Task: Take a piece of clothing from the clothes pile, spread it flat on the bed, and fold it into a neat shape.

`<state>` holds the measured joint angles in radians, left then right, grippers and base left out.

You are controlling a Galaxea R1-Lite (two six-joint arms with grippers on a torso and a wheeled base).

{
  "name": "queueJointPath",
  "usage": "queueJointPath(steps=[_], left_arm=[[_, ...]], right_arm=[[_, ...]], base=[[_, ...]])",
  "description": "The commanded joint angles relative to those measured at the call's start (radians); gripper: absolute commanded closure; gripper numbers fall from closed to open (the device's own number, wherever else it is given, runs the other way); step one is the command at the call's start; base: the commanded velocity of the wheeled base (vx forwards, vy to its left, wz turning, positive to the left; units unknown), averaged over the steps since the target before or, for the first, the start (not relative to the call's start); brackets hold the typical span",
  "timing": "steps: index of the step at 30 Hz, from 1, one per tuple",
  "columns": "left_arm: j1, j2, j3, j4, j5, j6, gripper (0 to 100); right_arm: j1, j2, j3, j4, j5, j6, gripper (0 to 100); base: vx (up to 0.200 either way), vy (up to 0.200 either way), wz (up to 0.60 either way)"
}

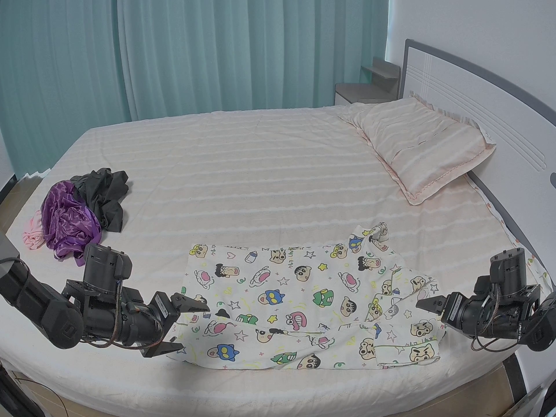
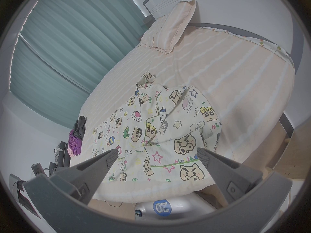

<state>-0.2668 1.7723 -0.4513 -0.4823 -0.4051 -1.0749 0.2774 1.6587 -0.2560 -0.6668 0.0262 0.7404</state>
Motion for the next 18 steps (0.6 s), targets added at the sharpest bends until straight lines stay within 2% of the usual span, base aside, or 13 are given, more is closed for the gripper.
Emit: queueJointPath(steps=[1,18], left_arm=[[-0.003,0.006,0.000,-0.001,0.002,0.000,0],[0.006,-0.004,0.011,-0.002,0.028,0.021,0]], right_arm=[[0.000,0.007,0.001,0.000,0.000,0.000,0],[0.002,0.009,0.003,0.000,0.000,0.000,0]], base=[[0.000,0.000,0.00],[0.000,0.000,0.00]])
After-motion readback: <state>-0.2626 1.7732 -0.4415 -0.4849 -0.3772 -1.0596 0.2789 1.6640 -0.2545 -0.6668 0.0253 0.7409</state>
